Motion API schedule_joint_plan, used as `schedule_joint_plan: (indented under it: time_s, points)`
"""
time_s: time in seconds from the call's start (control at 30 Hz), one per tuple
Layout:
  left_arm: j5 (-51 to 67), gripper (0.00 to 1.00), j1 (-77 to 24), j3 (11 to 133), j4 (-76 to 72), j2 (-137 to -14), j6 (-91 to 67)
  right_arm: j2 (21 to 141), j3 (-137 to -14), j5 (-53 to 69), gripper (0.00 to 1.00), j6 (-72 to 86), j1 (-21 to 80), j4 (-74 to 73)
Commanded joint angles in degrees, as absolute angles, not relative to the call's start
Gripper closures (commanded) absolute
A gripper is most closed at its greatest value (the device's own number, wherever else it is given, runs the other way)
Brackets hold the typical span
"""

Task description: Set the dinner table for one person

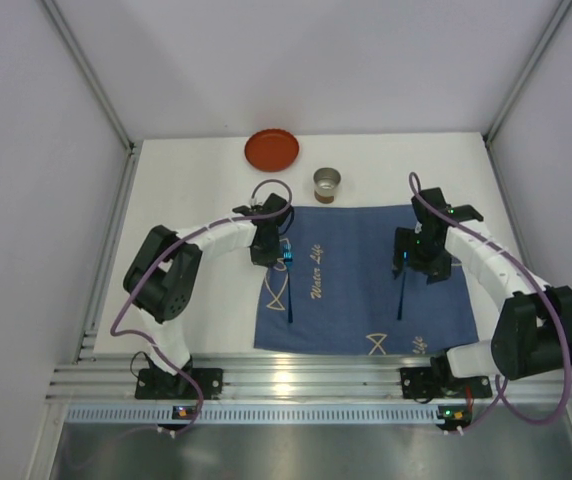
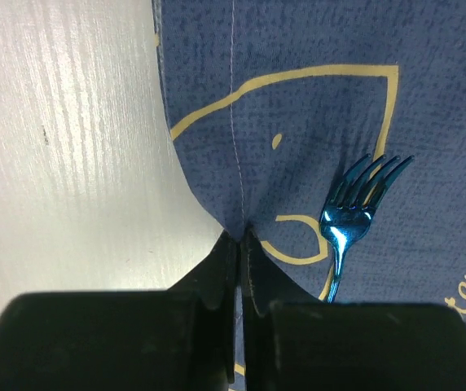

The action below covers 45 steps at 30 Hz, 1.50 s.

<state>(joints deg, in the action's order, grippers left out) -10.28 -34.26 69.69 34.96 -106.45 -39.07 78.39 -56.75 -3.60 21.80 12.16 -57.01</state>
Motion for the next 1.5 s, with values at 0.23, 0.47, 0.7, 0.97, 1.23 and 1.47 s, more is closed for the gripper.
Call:
schedule_joint_plan:
  time_s: [0.23, 0.47, 0.7, 0.97, 1.23, 1.47]
  points:
    - [-12.83, 1.00, -30.59, 64.43, 35.51, -104.68, -36.57, 85.92, -76.27, 17.04, 0.21, 22.06, 13.09, -45.71]
    - [-16.95, 1.00, -28.65, 65.83, 39.98, -105.64, -35.68, 102.90, -96.22, 18.55, 0.21, 23.20, 17.31, -44.30]
    - [-18.98, 0.35, -27.51, 65.56, 43.24, -101.96, -36.03, 118.55, -113.45, 13.54, 0.22, 26.45, 19.16, -44.03]
    - [-20.48, 0.23, -27.16, 70.48, 50.61, -95.89, -37.09, 129.02, -125.14, 2.84, 0.23, 28.04, 19.34, -44.91]
    - [-20.21, 0.26, -26.90, 74.62, 53.70, -92.73, -36.83, 136.67, -130.78, -3.69, 0.36, 27.33, 20.65, -48.87]
    - [-20.30, 0.27, -26.54, 76.46, 55.20, -92.37, -36.30, 137.90, -131.48, -5.53, 0.99, 27.69, 22.06, -49.13]
